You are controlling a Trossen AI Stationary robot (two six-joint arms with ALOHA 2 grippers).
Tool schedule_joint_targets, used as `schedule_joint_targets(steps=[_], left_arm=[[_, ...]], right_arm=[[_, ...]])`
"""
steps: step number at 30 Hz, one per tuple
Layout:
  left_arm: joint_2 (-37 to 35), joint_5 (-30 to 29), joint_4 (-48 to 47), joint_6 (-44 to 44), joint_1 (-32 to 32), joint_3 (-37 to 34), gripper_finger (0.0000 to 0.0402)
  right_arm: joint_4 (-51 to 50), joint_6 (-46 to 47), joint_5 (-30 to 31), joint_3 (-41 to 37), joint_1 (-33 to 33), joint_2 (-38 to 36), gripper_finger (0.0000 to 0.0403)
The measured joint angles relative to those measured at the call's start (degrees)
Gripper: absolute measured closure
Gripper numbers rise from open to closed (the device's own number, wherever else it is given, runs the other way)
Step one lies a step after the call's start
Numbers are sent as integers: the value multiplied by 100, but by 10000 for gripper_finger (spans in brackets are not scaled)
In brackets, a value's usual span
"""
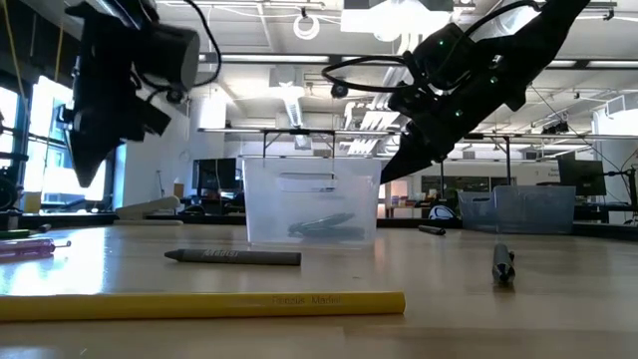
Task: Sort crayons/erasers/pens/pencils in bins
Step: Adjust the bottom transparent bin, then put the gray crayon into the transparent black bin
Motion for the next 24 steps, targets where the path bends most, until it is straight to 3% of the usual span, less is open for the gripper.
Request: schedule_joint_targets(steps=[10, 24], left_arm=[[1662, -336, -438, 1301, 811, 0, 401], [2288, -45, -440, 1869, 1457, 0, 401]], right_arm=[[-101, 0, -27, -4, 2, 0, 403], [-87, -1, -27, -4, 2, 0, 403]])
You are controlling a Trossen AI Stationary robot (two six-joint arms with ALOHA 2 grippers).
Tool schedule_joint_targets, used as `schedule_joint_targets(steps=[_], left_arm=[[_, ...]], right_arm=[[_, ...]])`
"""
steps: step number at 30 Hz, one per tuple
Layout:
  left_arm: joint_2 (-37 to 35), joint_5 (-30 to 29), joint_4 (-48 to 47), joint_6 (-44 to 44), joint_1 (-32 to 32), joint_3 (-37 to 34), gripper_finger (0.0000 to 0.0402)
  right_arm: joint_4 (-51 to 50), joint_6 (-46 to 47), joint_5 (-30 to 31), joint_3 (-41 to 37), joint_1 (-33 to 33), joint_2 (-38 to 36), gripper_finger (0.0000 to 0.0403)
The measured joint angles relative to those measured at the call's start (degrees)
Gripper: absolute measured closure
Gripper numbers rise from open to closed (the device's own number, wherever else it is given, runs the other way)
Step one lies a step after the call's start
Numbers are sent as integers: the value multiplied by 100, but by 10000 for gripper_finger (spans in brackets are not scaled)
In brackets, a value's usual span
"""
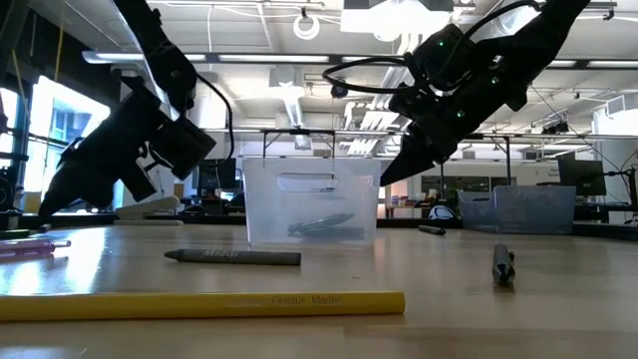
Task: Sort crayons/erasers/pens/pencils in bins
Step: Put the gray crayon into the transparent black bin
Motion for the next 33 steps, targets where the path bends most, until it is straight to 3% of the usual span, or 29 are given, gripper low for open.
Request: schedule_joint_targets(steps=[21, 33], left_arm=[[361, -117, 327, 397, 389, 14, 402], [372, -517, 464, 706, 389, 772, 402]], right_arm=[[-42, -1, 2, -2, 0, 0, 403], [-49, -1, 0, -2, 0, 0, 403]])
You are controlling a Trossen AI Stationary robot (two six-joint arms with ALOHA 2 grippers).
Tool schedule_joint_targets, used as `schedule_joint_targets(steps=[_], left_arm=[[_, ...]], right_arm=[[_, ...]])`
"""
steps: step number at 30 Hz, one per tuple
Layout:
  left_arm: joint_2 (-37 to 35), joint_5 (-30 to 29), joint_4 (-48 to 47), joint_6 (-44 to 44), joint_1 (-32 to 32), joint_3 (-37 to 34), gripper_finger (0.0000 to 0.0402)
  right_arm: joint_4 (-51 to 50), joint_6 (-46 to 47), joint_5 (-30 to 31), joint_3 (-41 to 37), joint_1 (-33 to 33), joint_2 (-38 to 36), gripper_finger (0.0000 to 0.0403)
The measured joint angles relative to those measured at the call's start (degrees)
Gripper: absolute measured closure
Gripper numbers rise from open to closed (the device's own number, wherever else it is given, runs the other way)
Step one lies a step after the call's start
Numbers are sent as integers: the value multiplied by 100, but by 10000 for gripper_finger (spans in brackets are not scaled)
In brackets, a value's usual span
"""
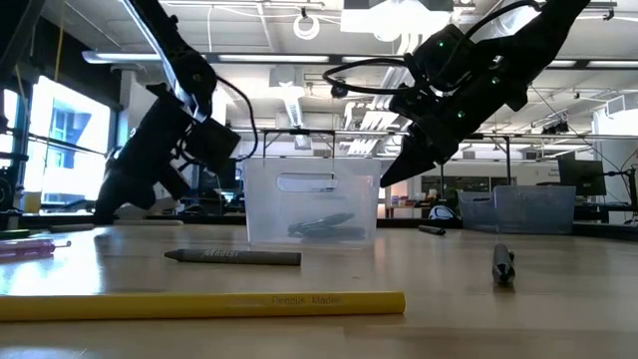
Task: Sort crayons/erasers/pens/pencils in bins
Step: Put the gray crayon into the transparent black bin
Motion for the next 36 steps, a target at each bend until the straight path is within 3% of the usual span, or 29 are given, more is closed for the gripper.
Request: schedule_joint_targets(steps=[6, 12, 16, 21, 24, 30, 36], left_arm=[[-4, 152, 95, -69, 4, 87, 397], [-15, 635, 591, -62, 4, 87, 366], [-48, 497, 602, -62, -5, 135, 346], [-466, 227, 529, 41, -7, 303, 334], [-923, 423, 752, 18, -76, 282, 333], [-1767, 1417, 1665, -838, -501, -504, 330], [-2006, 1211, 1797, -1736, -1031, -979, 283]], right_arm=[[-69, 0, 0, 0, 0, 0, 403], [-107, 0, 0, 0, 0, 0, 403], [-122, 0, -2, 0, 0, 0, 403], [-120, 0, -2, 0, 0, 0, 403], [-119, 0, -1, 0, 0, 0, 403], [-119, 0, 0, 0, 0, 0, 403], [-116, 0, -20, 0, 0, 0, 403]])
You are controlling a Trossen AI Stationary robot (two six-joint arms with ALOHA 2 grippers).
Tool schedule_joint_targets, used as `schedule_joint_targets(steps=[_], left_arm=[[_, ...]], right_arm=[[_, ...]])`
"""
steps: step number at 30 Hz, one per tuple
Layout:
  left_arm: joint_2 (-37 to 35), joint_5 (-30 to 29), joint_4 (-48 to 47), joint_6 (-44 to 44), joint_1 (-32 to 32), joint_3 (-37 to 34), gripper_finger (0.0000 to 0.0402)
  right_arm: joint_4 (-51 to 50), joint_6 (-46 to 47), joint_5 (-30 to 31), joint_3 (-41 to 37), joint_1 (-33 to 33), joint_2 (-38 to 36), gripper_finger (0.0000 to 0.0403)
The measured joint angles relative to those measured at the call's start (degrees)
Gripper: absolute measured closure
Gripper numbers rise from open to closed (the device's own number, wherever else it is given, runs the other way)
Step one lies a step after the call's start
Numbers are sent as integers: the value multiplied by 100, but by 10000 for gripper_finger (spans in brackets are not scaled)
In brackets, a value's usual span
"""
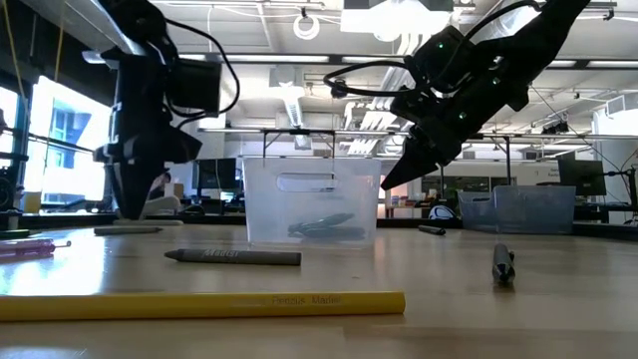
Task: Sort crayons/erasers/pens/pencils in bins
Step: Put the gray crayon into the transparent black bin
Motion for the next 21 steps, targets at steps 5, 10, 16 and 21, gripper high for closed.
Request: schedule_joint_targets(steps=[5, 10, 16, 21], left_arm=[[37, -32, 268, -225, -163, -169, 240], [37, -25, 586, -370, -176, -387, 234], [4, 166, 815, -438, -174, -615, 283], [9, 188, 859, -352, -178, -621, 337]], right_arm=[[25, 2, -2, 0, 0, 0, 403], [29, 2, -2, 0, 0, 0, 403], [32, 2, -2, 0, 0, 0, 403], [30, 2, -4, 0, 1, 0, 403]])
